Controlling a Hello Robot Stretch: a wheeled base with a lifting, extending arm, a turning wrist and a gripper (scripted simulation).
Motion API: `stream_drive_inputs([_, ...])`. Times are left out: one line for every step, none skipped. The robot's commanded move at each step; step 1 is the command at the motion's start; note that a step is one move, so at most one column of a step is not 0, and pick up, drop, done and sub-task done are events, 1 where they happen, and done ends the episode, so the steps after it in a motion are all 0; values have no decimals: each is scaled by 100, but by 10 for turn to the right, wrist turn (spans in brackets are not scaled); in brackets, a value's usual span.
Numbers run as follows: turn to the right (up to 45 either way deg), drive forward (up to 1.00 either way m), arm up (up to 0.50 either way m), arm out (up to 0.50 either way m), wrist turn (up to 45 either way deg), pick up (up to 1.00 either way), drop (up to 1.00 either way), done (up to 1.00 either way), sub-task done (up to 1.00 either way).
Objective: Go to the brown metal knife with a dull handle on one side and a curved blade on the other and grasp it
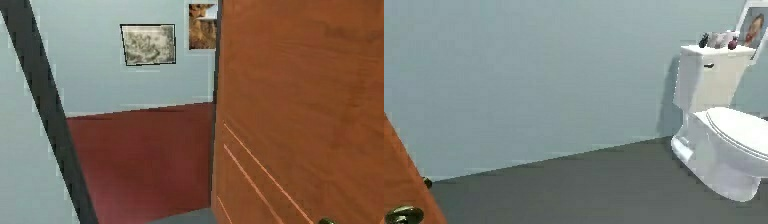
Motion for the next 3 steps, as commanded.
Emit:
stream_drive_inputs([-180, 0, 0, 0, 0, 0, 0, 0, 0])
stream_drive_inputs([0, 100, 0, 0, 0, 0, 0, 0, 0])
stream_drive_inputs([-30, 0, 0, 0, 0, 0, 0, 0, 0])
